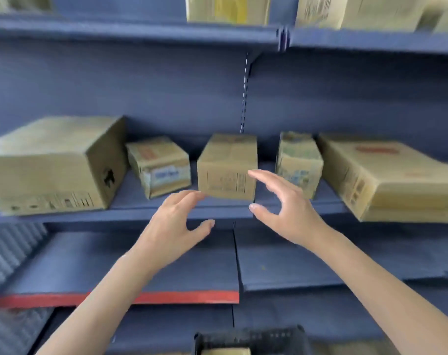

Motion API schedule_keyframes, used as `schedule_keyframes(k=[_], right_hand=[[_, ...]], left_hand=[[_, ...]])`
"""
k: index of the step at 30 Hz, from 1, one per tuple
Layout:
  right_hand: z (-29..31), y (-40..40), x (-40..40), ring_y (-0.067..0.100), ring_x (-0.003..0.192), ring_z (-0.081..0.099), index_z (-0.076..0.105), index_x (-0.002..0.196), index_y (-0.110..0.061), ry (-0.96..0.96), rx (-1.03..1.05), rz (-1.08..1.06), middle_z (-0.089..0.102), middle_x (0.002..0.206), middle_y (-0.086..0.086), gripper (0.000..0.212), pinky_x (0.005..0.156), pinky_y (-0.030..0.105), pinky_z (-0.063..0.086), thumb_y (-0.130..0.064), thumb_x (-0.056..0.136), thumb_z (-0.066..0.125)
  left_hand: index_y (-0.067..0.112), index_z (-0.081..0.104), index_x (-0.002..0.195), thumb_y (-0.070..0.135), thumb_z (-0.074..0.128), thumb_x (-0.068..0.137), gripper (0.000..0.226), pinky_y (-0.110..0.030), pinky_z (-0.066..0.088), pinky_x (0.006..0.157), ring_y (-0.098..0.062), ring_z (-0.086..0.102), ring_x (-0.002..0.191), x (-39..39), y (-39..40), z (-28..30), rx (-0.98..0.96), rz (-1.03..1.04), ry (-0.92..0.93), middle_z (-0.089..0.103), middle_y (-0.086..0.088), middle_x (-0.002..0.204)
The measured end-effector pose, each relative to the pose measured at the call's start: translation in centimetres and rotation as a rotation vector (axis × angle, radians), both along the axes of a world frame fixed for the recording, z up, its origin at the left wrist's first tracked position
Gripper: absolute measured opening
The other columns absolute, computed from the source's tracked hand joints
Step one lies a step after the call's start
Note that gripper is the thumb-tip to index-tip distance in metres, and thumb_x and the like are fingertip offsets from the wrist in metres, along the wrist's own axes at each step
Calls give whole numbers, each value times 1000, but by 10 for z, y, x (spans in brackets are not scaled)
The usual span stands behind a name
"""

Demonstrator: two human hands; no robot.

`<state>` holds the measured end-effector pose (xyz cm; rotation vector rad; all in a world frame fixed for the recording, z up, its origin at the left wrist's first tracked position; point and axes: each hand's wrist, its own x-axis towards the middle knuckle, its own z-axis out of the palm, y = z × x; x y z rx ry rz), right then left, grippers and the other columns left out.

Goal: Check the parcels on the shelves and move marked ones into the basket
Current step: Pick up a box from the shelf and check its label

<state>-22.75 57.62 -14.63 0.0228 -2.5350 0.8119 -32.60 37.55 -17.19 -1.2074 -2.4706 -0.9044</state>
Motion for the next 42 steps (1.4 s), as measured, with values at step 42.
schedule_keyframes(k=[42], right_hand=[[288, 74, -174, 24, 136, 31, -2, 148, -10, 18, -152, -292, 17, 155, 8, 80, 97, 28, 32, -27, 90, 52]], left_hand=[[-2, 34, 120, 12, 43, 87, 37, -34, 38, 86, -38, 45, 115, -184, 120, 308, 69, 315, -160, 46, -22, 126]])
